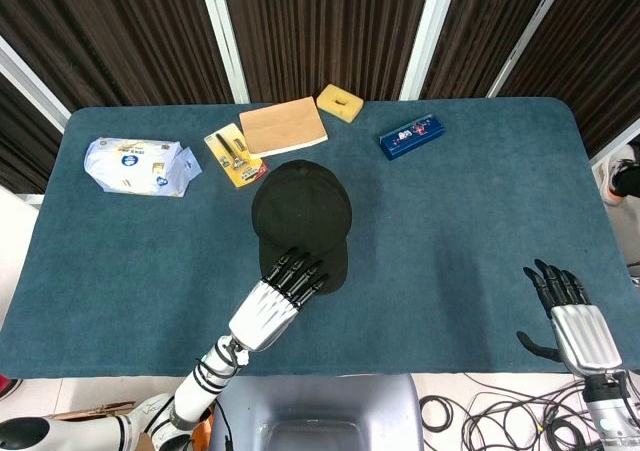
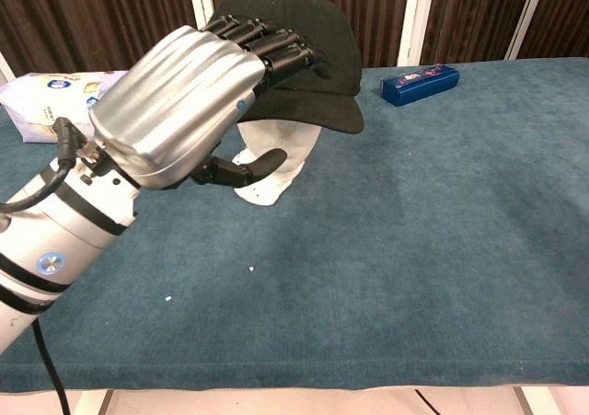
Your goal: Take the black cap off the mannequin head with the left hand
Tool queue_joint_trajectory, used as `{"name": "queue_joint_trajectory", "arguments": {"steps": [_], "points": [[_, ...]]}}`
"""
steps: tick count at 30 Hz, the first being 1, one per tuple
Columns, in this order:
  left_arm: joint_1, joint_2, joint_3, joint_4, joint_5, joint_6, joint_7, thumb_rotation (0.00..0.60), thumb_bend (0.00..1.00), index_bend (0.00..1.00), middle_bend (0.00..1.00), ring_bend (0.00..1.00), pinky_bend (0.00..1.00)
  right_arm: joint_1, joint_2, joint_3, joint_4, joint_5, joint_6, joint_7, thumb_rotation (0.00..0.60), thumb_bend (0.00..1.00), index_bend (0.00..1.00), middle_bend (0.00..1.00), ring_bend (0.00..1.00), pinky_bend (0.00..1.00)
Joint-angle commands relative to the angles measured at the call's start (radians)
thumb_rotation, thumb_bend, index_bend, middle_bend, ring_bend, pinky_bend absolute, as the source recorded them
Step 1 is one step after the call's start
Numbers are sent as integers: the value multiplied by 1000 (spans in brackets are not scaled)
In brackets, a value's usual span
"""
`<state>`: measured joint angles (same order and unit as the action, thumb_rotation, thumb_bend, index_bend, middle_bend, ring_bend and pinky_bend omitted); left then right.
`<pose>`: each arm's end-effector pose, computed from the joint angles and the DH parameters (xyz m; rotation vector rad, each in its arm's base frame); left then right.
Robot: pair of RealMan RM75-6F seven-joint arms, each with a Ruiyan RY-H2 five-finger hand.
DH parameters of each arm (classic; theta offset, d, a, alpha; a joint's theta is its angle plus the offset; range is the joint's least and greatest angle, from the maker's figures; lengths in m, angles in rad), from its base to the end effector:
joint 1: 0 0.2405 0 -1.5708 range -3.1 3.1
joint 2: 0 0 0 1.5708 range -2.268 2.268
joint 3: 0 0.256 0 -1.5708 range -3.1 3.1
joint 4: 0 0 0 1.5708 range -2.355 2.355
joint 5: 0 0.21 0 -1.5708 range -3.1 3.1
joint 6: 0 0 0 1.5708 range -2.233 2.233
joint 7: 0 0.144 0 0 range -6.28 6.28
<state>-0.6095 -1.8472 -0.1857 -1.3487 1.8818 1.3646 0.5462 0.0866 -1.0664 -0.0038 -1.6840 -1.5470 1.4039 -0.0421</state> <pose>-0.0613 0.2583 -0.0383 -1.7937 -0.1355 -1.4367 -0.3033 -0.1679 0.1488 1.5119 -0.9630 0.8279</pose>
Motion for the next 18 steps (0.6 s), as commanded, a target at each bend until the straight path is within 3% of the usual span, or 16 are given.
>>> {"name": "queue_joint_trajectory", "arguments": {"steps": [1,8,18], "points": [[-3,1,3,0,-13,-4,16,600,330,291,239,178,207,-1,2,-2,1,1,-2,1,600,149,0,0,0,86],[-12,-14,6,26,-38,-2,29,600,330,318,287,223,214,-6,13,-5,-7,-2,5,12,600,149,0,0,0,85],[-58,-78,-13,154,-33,37,31,600,338,379,406,338,241,-6,3,-14,0,-18,4,7,600,149,0,0,0,92]]}}
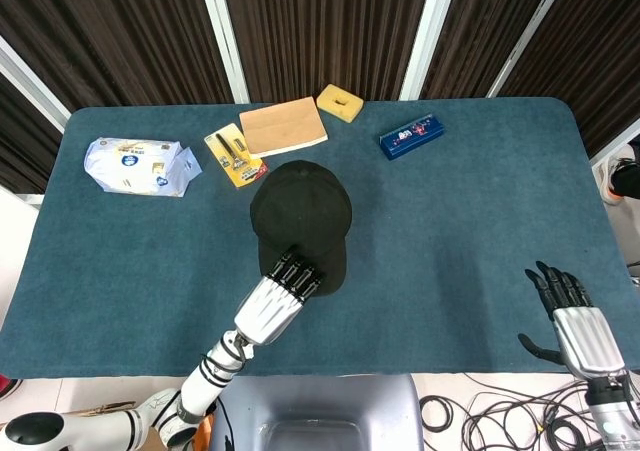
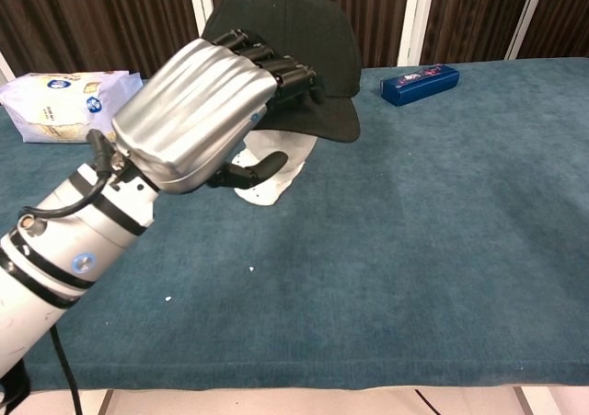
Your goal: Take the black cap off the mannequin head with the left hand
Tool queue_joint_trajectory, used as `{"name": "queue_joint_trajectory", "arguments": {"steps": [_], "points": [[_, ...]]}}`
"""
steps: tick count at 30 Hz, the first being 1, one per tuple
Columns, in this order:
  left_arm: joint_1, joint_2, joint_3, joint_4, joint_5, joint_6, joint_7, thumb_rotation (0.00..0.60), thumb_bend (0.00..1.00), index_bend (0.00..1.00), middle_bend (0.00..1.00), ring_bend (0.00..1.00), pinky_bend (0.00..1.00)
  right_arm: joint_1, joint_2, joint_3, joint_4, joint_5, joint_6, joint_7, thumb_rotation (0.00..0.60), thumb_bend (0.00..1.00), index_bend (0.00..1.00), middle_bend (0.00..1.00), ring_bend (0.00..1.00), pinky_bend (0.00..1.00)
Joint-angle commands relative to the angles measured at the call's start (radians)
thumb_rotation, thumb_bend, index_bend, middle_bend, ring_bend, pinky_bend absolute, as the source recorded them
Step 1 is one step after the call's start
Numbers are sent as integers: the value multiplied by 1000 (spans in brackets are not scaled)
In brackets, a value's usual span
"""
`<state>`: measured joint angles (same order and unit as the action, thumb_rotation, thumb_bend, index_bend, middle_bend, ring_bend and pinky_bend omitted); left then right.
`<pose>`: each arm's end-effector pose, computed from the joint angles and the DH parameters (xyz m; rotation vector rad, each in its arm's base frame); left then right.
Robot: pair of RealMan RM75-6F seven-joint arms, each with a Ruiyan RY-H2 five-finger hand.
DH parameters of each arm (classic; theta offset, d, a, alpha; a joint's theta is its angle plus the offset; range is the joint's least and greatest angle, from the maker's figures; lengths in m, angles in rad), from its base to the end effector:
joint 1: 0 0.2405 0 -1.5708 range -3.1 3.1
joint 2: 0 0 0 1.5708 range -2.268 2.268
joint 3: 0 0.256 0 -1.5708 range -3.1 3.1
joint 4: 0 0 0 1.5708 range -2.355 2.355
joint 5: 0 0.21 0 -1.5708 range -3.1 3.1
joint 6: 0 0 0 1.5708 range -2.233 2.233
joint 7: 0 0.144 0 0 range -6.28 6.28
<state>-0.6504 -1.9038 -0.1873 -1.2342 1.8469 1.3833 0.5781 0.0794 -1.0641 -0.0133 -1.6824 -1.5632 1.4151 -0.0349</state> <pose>-0.0626 0.2709 -0.0523 -1.7740 -0.0767 -1.3715 -0.3031 -0.1637 0.1491 1.5182 -0.9628 0.8334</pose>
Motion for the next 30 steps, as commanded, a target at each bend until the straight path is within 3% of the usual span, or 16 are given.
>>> {"name": "queue_joint_trajectory", "arguments": {"steps": [1,11,21,30], "points": [[-21,-28,-15,54,2,25,-4,600,340,387,418,350,243,2,2,-6,-4,1,-12,0,600,149,0,0,0,93],[-75,-86,-26,226,27,112,-57,600,365,546,595,529,317,6,17,-8,-23,21,-35,-4,600,149,0,0,0,100],[-128,-142,-21,372,67,247,-139,600,408,682,739,633,393,8,22,-11,-28,25,-47,-9,600,149,0,0,0,102],[-164,-136,-31,409,54,282,-147,600,414,716,774,661,416,8,28,-14,-36,34,-55,-14,600,149,0,0,0,103]]}}
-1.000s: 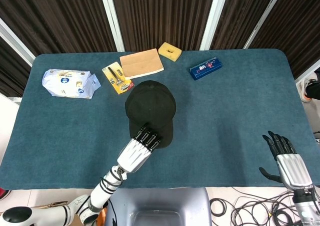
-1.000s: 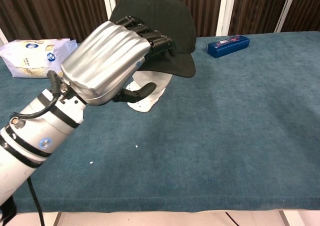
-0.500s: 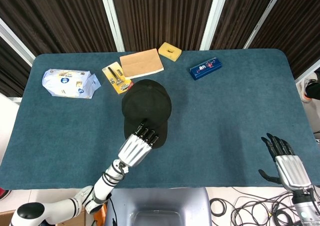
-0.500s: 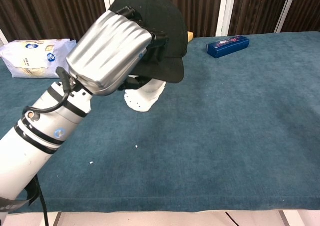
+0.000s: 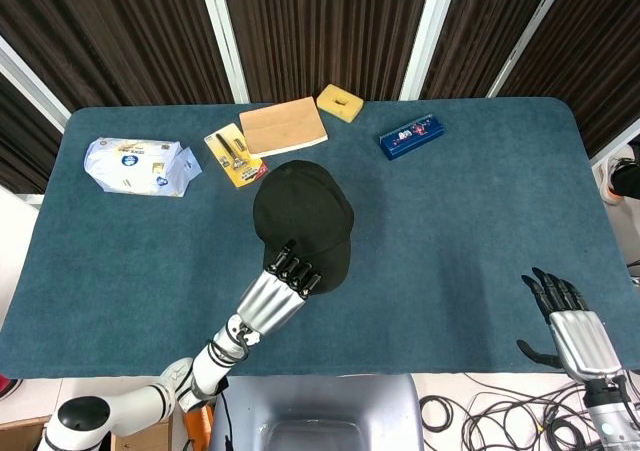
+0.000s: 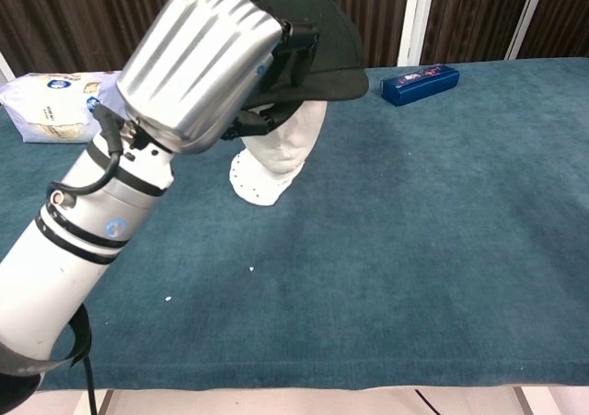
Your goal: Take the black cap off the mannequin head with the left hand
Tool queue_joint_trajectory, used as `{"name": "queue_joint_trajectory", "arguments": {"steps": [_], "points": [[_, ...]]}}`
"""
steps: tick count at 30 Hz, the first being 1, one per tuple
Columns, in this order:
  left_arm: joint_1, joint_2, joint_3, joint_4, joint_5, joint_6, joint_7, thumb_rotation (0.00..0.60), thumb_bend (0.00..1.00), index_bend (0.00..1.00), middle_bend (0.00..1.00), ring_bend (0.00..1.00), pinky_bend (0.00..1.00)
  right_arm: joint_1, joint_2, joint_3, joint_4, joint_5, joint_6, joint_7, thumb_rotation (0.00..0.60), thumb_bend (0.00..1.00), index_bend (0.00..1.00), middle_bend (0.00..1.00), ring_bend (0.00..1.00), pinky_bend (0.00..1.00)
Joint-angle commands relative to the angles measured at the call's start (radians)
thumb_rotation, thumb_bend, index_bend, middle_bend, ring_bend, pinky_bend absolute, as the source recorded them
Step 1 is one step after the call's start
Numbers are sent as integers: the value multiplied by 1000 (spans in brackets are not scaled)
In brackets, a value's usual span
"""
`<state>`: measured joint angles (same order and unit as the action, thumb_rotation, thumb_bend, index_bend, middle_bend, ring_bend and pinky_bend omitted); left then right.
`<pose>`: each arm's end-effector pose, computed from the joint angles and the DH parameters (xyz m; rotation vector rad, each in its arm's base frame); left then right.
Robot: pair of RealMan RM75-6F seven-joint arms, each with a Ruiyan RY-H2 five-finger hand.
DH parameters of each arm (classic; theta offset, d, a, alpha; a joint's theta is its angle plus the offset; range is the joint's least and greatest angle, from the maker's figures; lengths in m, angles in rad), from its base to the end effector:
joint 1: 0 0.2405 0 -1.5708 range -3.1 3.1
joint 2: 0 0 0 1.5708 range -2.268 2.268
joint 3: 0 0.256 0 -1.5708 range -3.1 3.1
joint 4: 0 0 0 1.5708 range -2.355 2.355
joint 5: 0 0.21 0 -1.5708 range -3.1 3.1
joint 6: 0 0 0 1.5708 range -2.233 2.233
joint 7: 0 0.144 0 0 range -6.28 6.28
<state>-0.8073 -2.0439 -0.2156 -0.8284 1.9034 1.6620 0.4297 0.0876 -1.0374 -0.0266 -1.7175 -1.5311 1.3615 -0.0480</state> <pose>-0.0500 0.2984 -0.0489 -1.5687 0.1796 -1.5404 -0.3050 -0.1617 0.1474 1.5341 -1.0159 0.7749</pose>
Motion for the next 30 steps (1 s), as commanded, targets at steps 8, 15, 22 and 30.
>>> {"name": "queue_joint_trajectory", "arguments": {"steps": [8,15,22,30], "points": [[-52,22,-42,41,-20,55,0,600,427,735,793,679,388,5,11,-7,-11,13,-26,-11,600,149,0,0,0,106],[-79,41,-56,56,-28,79,-5,600,439,744,801,683,387,7,15,-6,-19,31,-39,-22,600,149,0,0,0,106],[-89,128,-82,38,-53,101,30,600,461,746,806,684,393,5,19,-7,-25,37,-40,-29,600,149,0,0,0,106],[-33,283,-87,-63,-90,130,69,600,460,746,808,688,392,7,12,-8,-29,44,-47,-52,600,149,0,0,0,106]]}}
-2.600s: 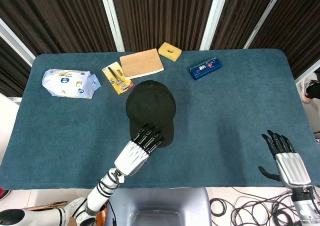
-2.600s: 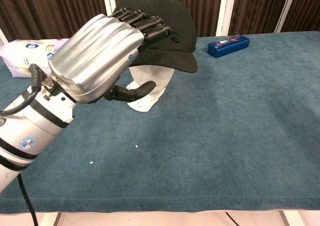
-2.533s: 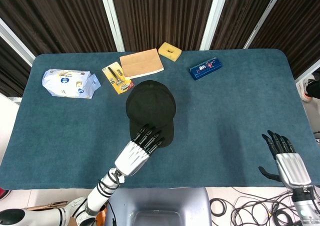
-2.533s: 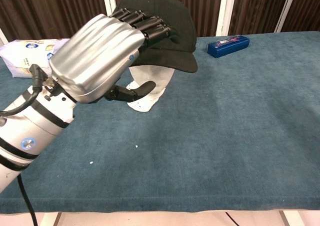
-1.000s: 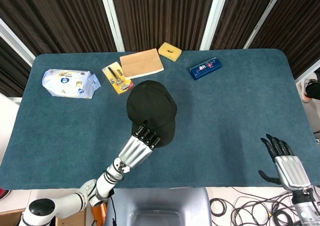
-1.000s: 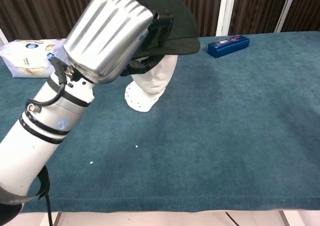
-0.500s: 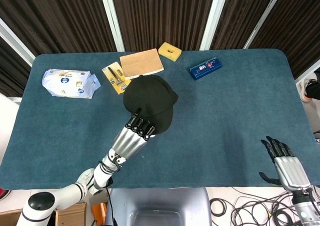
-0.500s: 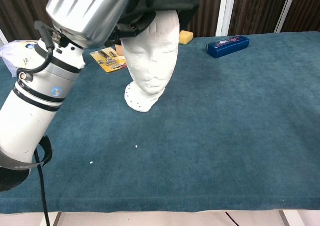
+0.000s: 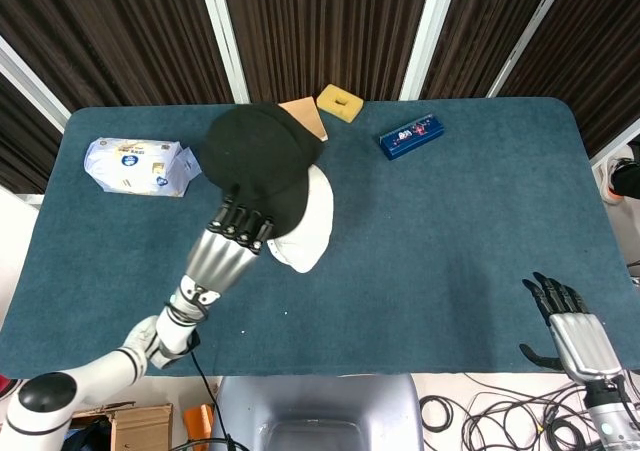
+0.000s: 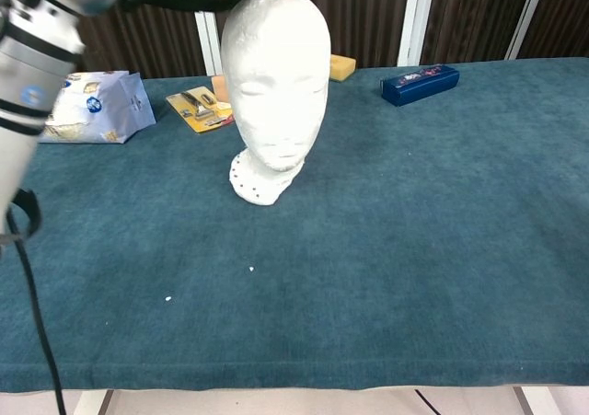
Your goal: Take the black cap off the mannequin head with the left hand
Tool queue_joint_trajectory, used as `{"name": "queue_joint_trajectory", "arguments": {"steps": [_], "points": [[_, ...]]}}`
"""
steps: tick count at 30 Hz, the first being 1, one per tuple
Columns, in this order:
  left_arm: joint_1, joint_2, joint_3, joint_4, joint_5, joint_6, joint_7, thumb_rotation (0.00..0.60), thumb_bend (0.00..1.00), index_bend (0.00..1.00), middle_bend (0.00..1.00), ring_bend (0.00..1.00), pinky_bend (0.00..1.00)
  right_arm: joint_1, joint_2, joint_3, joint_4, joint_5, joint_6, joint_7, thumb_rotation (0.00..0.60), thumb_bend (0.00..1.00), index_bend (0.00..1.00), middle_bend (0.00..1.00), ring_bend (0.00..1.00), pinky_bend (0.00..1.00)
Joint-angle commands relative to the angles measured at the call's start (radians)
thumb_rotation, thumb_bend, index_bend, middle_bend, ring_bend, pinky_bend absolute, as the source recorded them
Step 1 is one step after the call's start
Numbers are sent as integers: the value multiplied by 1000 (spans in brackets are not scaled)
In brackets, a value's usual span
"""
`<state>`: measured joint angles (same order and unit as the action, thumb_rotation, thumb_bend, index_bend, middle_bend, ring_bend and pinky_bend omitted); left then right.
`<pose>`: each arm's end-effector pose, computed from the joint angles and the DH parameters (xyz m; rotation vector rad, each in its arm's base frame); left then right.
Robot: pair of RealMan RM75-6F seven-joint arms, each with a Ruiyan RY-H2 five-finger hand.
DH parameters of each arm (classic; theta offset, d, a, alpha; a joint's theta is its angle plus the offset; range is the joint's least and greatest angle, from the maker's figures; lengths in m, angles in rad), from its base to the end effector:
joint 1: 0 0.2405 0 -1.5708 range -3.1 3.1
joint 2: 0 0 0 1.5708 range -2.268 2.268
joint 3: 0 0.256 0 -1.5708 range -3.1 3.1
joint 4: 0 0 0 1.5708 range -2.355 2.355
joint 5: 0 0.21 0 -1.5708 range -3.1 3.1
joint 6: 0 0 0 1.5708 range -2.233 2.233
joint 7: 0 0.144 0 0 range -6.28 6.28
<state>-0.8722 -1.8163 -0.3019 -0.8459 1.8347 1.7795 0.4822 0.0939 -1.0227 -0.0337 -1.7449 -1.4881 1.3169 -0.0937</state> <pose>-0.0639 0.3516 0.0477 -1.3010 0.4077 -1.4470 -0.3079 -0.1602 0.1451 1.5443 -1.0409 0.7017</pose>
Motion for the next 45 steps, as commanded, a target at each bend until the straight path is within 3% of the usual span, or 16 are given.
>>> {"name": "queue_joint_trajectory", "arguments": {"steps": [1,9,14,19,23,27,30,32,34,40,45], "points": [[45,69,4,-57,-26,16,17,600,460,746,808,688,392,1,-3,-1,-2,1,-3,-9,600,149,0,0,0,106],[212,111,117,30,-55,53,4,600,465,745,804,684,376,-2,-9,-6,-8,-6,1,-30,600,149,0,0,0,107],[311,47,162,167,-98,89,-107,600,477,732,802,682,369,-3,-10,-2,-13,14,-2,-46,600,149,0,0,0,113],[345,-32,197,309,-106,91,-186,600,486,705,785,668,359,1,-18,-4,-15,18,-11,-76,600,149,0,0,0,114],[369,-90,248,418,-91,63,-222,600,470,586,649,498,307,7,-15,-11,-18,4,-21,-77,600,149,0,0,0,114],[396,-126,270,458,-108,2,-267,600,412,399,411,270,238,7,-8,-15,-15,-1,-24,-51,600,149,0,0,0,114],[421,-136,286,453,-122,-49,-291,600,392,199,179,57,116,9,-3,-13,-13,3,-30,-37,600,145,0,0,0,114],[438,-129,297,425,-132,-85,-297,600,360,65,50,1,35,9,0,-14,-12,3,-30,-33,600,142,0,0,0,114],[456,-109,306,354,-143,-118,-325,600,313,1,0,0,2,7,3,-15,-13,2,-26,-30,600,141,0,0,0,114],[489,-2,355,94,-133,-168,-295,600,220,0,0,0,0,5,8,-17,-16,-5,-20,-20,600,141,0,0,0,114],[508,141,405,-191,-152,-277,-232,600,210,0,0,0,0,3,12,-21,-18,-15,-17,-11,600,141,0,0,0,114]]}}
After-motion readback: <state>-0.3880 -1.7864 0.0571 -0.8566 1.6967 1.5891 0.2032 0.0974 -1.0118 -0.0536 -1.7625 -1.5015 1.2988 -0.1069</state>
